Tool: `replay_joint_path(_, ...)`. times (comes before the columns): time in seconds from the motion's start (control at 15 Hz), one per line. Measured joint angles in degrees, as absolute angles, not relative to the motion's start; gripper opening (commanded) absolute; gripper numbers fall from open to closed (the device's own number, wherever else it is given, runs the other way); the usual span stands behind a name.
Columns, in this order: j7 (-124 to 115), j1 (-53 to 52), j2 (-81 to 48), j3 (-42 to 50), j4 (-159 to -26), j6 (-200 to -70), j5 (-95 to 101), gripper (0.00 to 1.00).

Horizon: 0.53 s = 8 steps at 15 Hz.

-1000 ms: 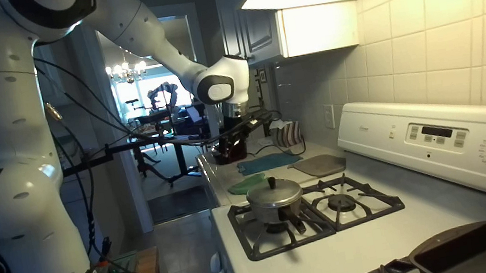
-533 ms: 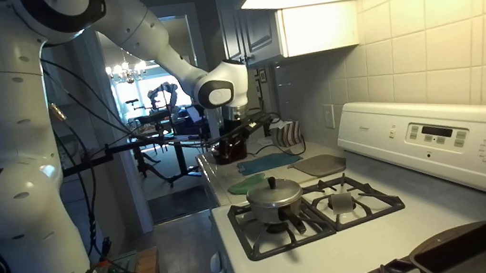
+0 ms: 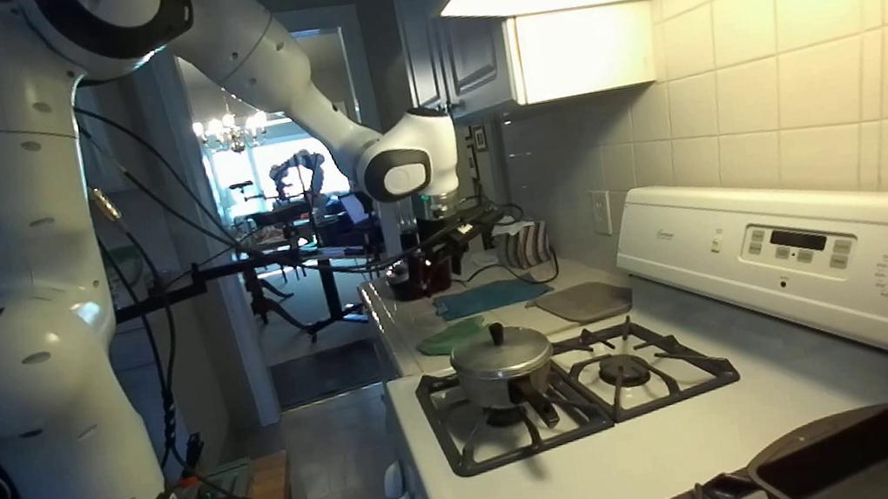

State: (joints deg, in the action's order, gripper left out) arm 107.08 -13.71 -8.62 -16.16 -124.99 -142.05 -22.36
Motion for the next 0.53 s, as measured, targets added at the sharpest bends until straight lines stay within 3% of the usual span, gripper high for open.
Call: replay_joint_path(0.53, 95.0, -14.0, -8.8, -16.2, -128.3, -148.0, -13.7, 1.00)
